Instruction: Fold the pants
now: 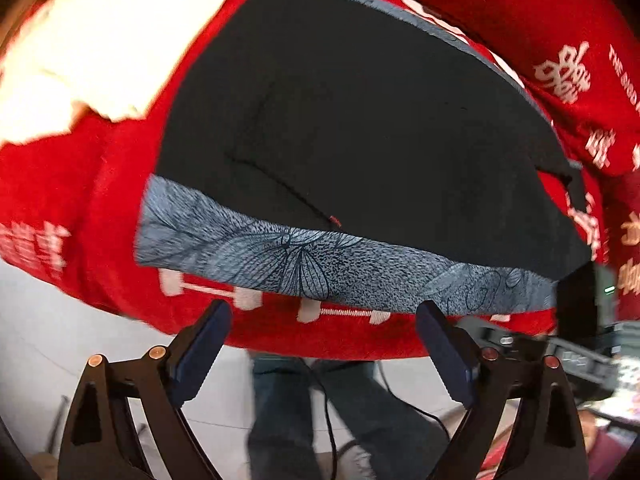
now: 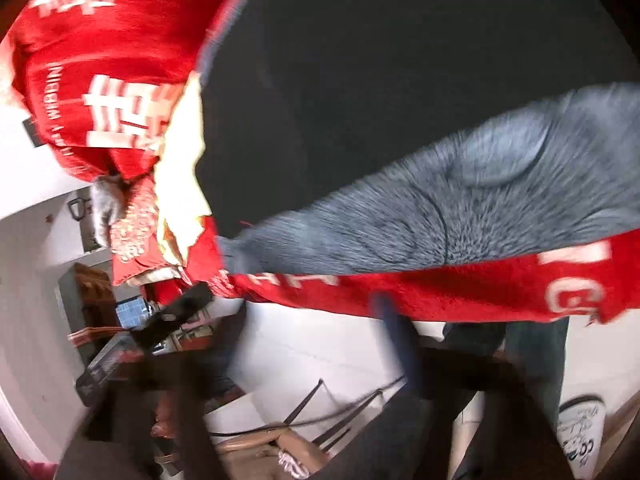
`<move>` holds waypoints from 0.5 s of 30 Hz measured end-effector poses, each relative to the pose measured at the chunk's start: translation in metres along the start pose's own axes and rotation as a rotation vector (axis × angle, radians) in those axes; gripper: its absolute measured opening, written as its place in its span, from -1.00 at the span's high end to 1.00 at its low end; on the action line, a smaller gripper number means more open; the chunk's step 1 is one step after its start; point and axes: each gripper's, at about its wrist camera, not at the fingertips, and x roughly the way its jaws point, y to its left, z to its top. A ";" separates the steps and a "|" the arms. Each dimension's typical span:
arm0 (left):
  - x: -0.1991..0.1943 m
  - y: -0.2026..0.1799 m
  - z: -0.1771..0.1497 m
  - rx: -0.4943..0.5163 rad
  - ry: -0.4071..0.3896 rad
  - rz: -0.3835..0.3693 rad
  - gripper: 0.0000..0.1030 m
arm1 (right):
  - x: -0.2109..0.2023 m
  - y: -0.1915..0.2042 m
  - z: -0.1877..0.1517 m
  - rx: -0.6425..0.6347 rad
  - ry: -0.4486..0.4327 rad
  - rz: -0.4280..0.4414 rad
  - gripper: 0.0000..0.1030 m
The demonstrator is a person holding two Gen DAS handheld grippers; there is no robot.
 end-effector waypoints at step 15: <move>0.041 0.021 0.006 -0.162 0.039 -0.435 -0.84 | -0.012 0.029 0.025 -0.035 -0.151 0.359 -0.11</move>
